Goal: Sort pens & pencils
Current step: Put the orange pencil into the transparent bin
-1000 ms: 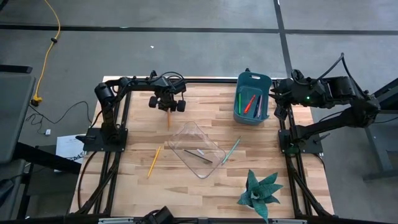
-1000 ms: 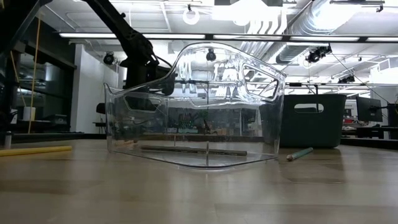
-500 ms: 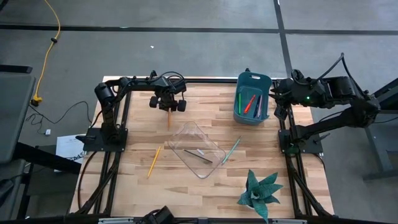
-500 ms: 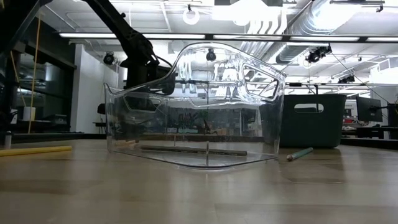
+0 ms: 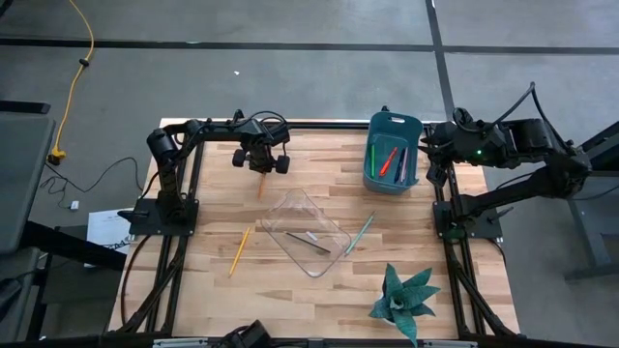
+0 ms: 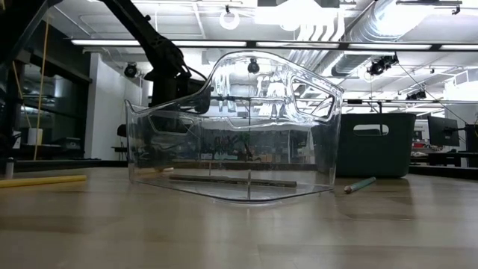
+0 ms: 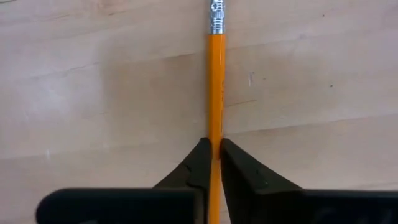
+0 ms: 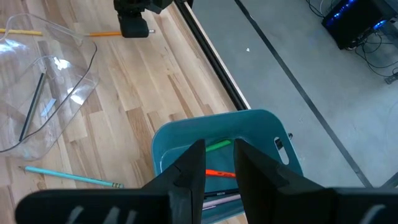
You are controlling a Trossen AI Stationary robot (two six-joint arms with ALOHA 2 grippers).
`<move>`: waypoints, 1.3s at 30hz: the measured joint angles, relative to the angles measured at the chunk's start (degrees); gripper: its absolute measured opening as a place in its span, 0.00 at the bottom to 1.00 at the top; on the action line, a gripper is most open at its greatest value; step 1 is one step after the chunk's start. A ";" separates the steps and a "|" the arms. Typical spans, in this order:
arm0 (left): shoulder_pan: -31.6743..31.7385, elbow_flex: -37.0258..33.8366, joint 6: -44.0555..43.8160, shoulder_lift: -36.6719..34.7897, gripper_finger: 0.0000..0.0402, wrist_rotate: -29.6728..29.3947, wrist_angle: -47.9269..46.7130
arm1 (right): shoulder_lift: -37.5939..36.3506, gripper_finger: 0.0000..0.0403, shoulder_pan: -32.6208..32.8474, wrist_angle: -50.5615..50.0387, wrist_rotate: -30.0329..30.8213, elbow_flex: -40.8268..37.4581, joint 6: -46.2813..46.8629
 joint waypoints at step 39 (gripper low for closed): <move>0.02 10.62 20.36 0.07 0.03 0.83 -3.71 | 0.02 0.19 0.02 0.52 0.26 0.00 -0.43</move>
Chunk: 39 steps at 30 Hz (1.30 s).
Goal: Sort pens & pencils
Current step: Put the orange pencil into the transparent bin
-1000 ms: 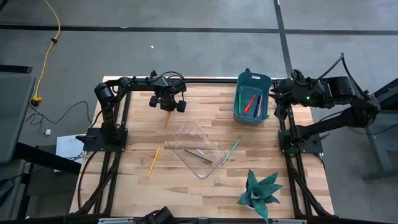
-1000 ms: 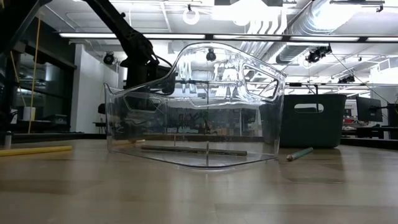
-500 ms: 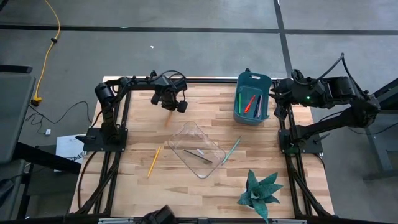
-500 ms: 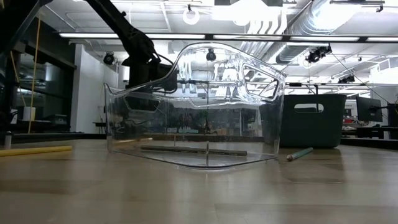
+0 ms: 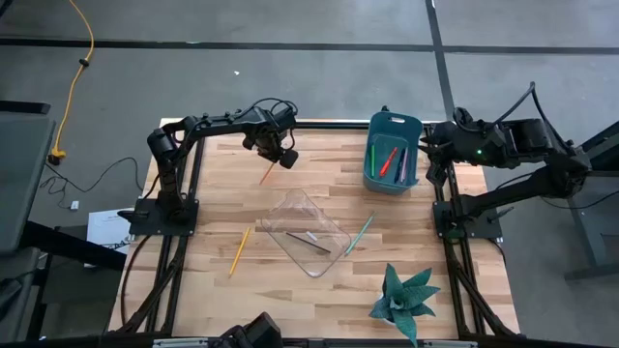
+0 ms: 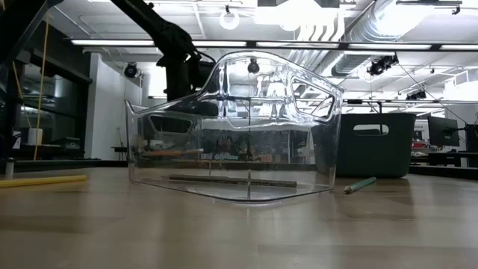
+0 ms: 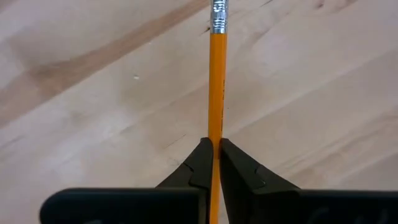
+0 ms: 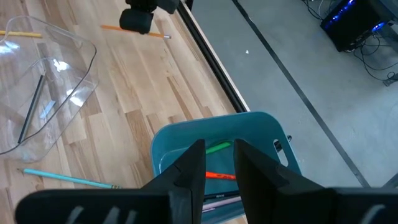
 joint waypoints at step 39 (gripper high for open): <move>-22.08 31.15 17.64 -0.04 0.03 -6.49 -24.69 | 0.00 0.19 0.00 -0.02 5.53 -0.02 4.81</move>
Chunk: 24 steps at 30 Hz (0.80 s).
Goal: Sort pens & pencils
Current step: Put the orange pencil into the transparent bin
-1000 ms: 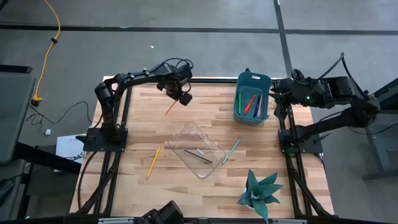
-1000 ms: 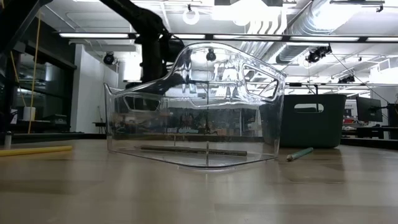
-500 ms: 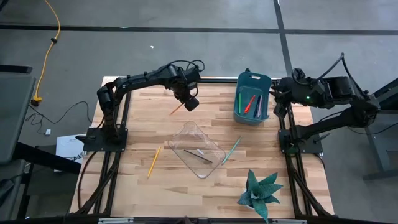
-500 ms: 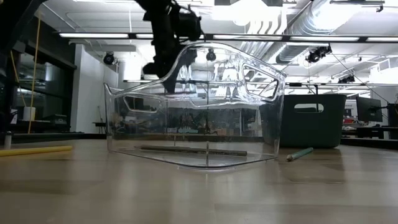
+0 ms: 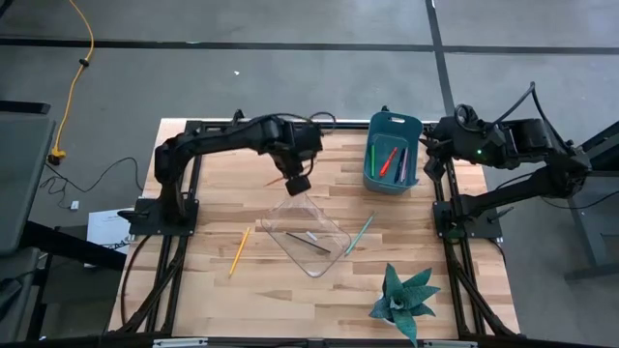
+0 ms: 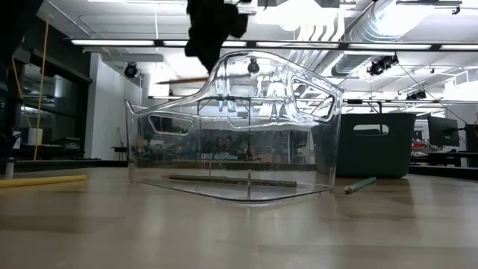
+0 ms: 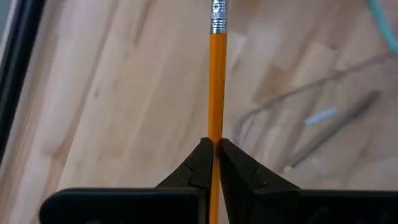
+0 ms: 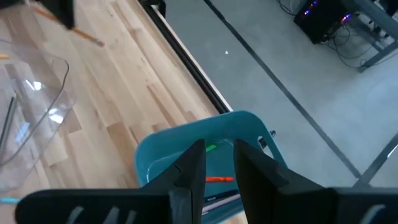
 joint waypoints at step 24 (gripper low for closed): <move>-17.80 1.36 5.90 -0.02 0.03 0.97 8.21 | 0.00 0.19 -0.01 0.00 -0.02 0.00 4.39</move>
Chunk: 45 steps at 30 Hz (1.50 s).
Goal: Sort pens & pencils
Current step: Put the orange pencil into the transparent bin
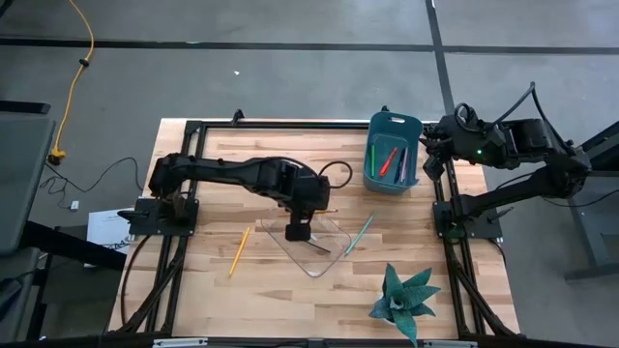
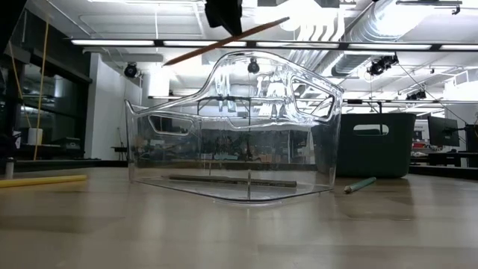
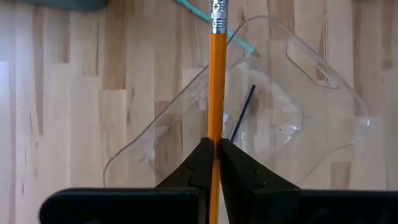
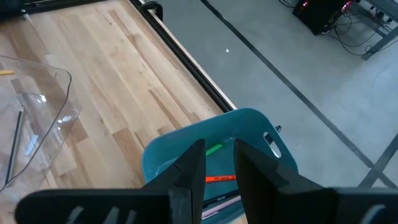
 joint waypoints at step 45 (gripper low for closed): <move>0.14 -12.27 7.97 0.07 0.07 5.16 9.50 | 0.00 0.19 0.01 -0.02 0.01 0.00 -3.19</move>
